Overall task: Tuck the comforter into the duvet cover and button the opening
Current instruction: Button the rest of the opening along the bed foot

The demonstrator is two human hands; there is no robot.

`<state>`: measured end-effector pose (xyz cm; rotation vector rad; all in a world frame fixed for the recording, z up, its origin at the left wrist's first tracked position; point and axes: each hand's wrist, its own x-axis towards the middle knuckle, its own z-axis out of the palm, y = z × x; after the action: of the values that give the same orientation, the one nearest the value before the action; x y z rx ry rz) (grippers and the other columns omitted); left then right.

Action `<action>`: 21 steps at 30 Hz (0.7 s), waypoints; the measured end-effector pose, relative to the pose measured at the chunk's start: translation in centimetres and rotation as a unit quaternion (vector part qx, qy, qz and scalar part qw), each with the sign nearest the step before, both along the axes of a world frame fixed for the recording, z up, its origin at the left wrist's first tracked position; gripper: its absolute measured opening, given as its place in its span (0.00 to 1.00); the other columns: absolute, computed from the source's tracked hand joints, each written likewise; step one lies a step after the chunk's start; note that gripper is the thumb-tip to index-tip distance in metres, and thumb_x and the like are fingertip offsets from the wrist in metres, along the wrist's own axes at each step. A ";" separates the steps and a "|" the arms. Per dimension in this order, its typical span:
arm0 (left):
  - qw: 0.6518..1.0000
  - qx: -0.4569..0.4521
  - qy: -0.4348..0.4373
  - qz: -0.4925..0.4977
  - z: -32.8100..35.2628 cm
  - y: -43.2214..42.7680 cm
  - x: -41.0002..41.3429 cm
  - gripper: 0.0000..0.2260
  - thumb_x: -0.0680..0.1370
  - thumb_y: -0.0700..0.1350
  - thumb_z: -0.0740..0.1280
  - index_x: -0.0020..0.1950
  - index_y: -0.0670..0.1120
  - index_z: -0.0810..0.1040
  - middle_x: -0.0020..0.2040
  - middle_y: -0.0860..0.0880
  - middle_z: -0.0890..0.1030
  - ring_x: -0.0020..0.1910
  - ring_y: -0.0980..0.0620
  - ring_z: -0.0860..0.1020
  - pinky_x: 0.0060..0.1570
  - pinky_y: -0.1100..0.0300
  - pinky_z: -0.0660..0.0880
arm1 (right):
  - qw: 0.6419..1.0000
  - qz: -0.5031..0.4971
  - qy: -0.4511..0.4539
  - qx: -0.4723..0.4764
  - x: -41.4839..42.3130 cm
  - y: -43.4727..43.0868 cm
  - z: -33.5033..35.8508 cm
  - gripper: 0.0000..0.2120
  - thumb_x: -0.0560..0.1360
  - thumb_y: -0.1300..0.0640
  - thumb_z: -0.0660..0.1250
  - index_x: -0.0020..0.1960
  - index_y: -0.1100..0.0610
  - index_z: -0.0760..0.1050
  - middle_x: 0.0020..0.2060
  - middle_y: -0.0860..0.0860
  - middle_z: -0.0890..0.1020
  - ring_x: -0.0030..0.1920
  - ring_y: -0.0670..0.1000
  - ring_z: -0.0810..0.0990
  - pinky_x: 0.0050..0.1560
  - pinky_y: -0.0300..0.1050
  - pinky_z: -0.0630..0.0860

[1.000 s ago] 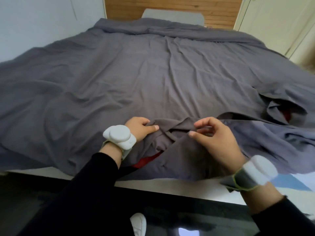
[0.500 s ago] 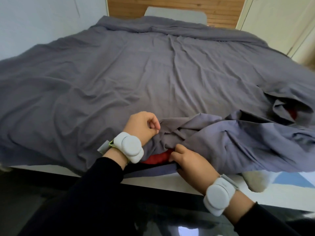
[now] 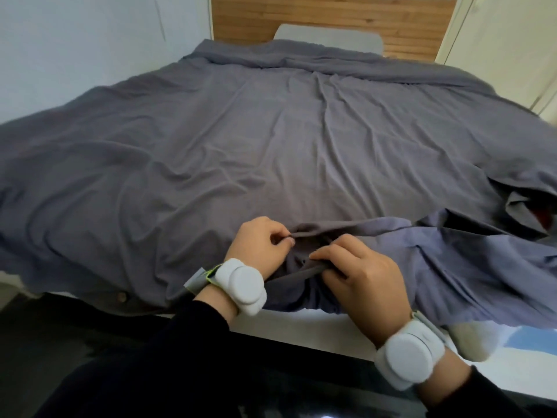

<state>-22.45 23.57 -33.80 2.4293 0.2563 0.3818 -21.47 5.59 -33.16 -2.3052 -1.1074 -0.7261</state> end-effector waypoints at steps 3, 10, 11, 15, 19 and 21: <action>0.992 -0.110 -0.052 0.020 1.1 0.2 -0.5 0.03 0.73 0.46 0.69 0.39 0.51 0.81 0.36 0.56 0.79 0.35 0.62 0.76 0.38 0.79 0.67 | 0.999 -0.027 0.029 0.023 0.4 0.6 -0.2 0.08 0.69 0.58 0.65 0.42 0.54 0.83 0.35 0.51 0.83 0.32 0.54 0.82 0.27 0.45 0.76; 0.935 -0.354 0.010 0.035 1.3 -0.3 -0.9 0.07 0.77 0.44 0.65 0.39 0.46 0.79 0.39 0.43 0.80 0.41 0.48 0.77 0.54 0.49 0.76 | 0.993 0.011 0.079 0.092 0.2 1.1 -0.5 0.11 0.69 0.66 0.67 0.46 0.56 0.84 0.39 0.51 0.86 0.40 0.51 0.84 0.41 0.44 0.77; 0.927 -0.374 0.014 0.034 1.2 -0.5 -0.9 0.08 0.77 0.43 0.65 0.38 0.47 0.79 0.40 0.42 0.80 0.42 0.48 0.77 0.57 0.47 0.75 | 0.992 0.016 0.083 0.096 0.2 1.1 -0.5 0.11 0.69 0.66 0.67 0.47 0.56 0.84 0.41 0.50 0.86 0.41 0.51 0.84 0.43 0.44 0.77; 0.903 -0.428 0.021 0.022 0.9 -0.6 -0.7 0.10 0.76 0.43 0.66 0.36 0.48 0.80 0.39 0.43 0.81 0.43 0.48 0.77 0.56 0.49 0.75 | 0.992 0.020 0.078 0.097 0.0 0.9 -0.3 0.11 0.69 0.66 0.68 0.47 0.56 0.84 0.42 0.50 0.86 0.43 0.49 0.84 0.46 0.41 0.76; 0.914 -0.404 0.027 -0.001 0.9 -0.7 -0.5 0.09 0.77 0.43 0.65 0.40 0.43 0.81 0.39 0.43 0.80 0.41 0.49 0.76 0.52 0.51 0.74 | 0.991 0.015 0.070 0.114 0.1 0.8 -0.2 0.10 0.69 0.67 0.68 0.47 0.57 0.84 0.42 0.49 0.86 0.43 0.48 0.84 0.46 0.40 0.77; 0.928 -0.371 0.034 -0.011 0.9 -0.7 -0.4 0.10 0.77 0.44 0.64 0.44 0.39 0.81 0.40 0.42 0.80 0.42 0.48 0.75 0.54 0.46 0.75 | 0.991 0.013 0.067 0.115 0.3 0.8 -0.2 0.10 0.69 0.67 0.68 0.47 0.57 0.84 0.42 0.49 0.86 0.43 0.45 0.83 0.46 0.39 0.76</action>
<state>-22.88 22.84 -32.93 1.6949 0.3309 0.1458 -21.17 6.35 -33.38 -2.1066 -0.9397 -0.6416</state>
